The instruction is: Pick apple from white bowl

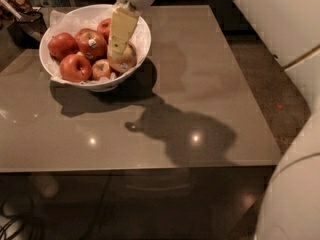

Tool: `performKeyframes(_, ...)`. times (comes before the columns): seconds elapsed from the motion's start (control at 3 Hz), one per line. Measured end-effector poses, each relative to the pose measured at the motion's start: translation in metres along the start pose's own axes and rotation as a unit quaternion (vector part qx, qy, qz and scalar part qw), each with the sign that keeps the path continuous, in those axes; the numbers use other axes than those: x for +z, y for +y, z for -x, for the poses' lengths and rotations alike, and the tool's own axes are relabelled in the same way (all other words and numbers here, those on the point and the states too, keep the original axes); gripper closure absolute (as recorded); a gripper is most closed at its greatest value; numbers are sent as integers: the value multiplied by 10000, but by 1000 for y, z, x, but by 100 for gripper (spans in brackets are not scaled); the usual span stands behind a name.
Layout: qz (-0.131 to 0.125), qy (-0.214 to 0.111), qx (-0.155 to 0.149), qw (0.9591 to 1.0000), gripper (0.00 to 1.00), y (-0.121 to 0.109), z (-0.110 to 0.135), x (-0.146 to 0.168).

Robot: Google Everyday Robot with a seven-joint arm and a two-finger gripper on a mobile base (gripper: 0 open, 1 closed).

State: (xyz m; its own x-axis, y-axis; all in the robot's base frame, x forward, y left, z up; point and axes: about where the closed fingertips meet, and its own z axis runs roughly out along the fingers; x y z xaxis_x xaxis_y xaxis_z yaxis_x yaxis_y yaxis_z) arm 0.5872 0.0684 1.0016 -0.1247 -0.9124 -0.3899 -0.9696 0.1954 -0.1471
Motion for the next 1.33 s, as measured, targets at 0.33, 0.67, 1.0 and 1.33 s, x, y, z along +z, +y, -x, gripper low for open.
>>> performKeyframes(0.33, 80, -3, 45, 10000, 28, -5, 1, 6)
performKeyframes(0.67, 170, -5, 66, 9998, 25, -8, 3, 14)
performKeyframes(1.0, 251, 20, 116, 9996, 25, -11, 3, 22)
performKeyframes(1.33, 321, 83, 174, 9993, 28, -15, 2, 32)
